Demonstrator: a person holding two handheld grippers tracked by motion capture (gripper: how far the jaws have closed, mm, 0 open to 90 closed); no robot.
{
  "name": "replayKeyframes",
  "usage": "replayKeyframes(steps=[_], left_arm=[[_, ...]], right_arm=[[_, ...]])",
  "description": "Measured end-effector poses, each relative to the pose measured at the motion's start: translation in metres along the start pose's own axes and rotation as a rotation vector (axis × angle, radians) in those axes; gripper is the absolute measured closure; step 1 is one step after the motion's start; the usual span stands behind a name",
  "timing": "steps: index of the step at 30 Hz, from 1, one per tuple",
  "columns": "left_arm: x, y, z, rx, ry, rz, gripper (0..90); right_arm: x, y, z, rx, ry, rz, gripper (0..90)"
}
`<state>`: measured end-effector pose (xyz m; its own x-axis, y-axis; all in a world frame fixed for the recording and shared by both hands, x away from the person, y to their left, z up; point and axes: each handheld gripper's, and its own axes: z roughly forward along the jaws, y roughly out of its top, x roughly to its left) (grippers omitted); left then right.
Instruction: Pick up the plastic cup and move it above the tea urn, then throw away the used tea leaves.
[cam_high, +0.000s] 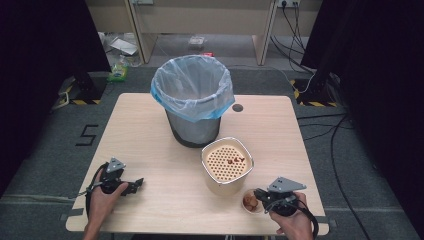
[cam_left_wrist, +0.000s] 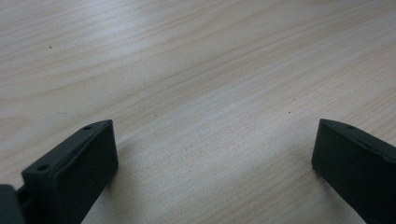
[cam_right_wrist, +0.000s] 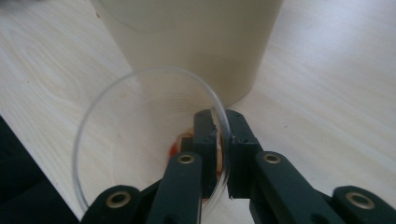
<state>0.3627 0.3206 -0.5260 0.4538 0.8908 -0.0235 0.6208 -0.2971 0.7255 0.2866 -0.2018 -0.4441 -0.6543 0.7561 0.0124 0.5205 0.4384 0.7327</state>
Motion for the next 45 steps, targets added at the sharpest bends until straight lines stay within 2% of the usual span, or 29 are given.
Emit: replayKeyframes(steps=[2,4,5,6,7,9,12,14,18,22,24,30,34,35,36,37,38,45], left_arm=[[0.0,0.0,0.0,0.0,0.0,0.0,0.0],[0.0,0.0,0.0,0.0,0.0,0.0,0.0],[0.0,0.0,0.0,0.0,0.0,0.0,0.0],[0.0,0.0,0.0,0.0,0.0,0.0,0.0],[0.0,0.0,0.0,0.001,0.002,-0.001,0.0],[0.0,0.0,0.0,0.002,0.002,-0.001,0.0],[0.0,0.0,0.0,0.002,0.002,-0.001,0.0],[0.0,0.0,0.0,0.002,0.002,-0.001,0.0],[0.0,0.0,0.0,0.002,0.002,-0.001,0.0],[0.0,0.0,0.0,0.001,0.003,-0.002,0.0],[0.0,0.0,0.0,0.001,0.003,-0.002,0.0],[0.0,0.0,0.0,0.001,0.003,-0.003,0.0],[0.0,0.0,0.0,0.001,0.003,-0.002,0.0],[0.0,0.0,0.0,0.001,0.003,-0.002,0.0],[0.0,0.0,0.0,0.001,0.003,-0.002,0.0],[0.0,0.0,0.0,0.002,0.003,-0.002,0.0],[0.0,0.0,0.0,0.002,0.003,-0.002,0.0],[0.0,0.0,0.0,0.001,0.003,-0.002,0.0]], right_arm=[[-0.005,0.001,-0.007,-0.013,-0.034,-0.02,86.2],[-0.006,0.001,-0.009,-0.016,-0.04,-0.017,86.3],[-0.013,0.001,-0.013,-0.029,-0.071,-0.023,86.4],[-0.013,0.001,-0.013,-0.029,-0.071,-0.023,86.4],[-0.021,0.002,-0.016,-0.044,-0.095,-0.019,86.3],[-0.024,0.002,-0.016,-0.05,-0.101,-0.018,86.4],[-0.038,0.008,-0.017,-0.07,-0.153,-0.032,86.3],[-0.04,0.009,-0.017,-0.076,-0.16,-0.035,86.3],[-0.051,0.018,-0.016,-0.09,-0.216,-0.07,86.3],[-0.061,0.026,-0.015,-0.107,-0.25,-0.081,86.2],[-0.068,0.032,-0.016,-0.12,-0.285,-0.094,86.2],[-0.078,0.05,-0.015,-0.157,-0.329,-0.111,86.1],[-0.08,0.062,-0.012,-0.19,-0.347,-0.123,86.1],[-0.078,0.069,-0.012,-0.209,-0.361,-0.147,86.1],[-0.078,0.069,-0.012,-0.209,-0.361,-0.147,86.1],[-0.074,0.076,-0.011,-0.231,-0.38,-0.179,86.0],[-0.074,0.076,-0.011,-0.231,-0.38,-0.179,86.0],[-0.057,0.103,-0.008,-0.312,-0.436,-0.295,86.0]])
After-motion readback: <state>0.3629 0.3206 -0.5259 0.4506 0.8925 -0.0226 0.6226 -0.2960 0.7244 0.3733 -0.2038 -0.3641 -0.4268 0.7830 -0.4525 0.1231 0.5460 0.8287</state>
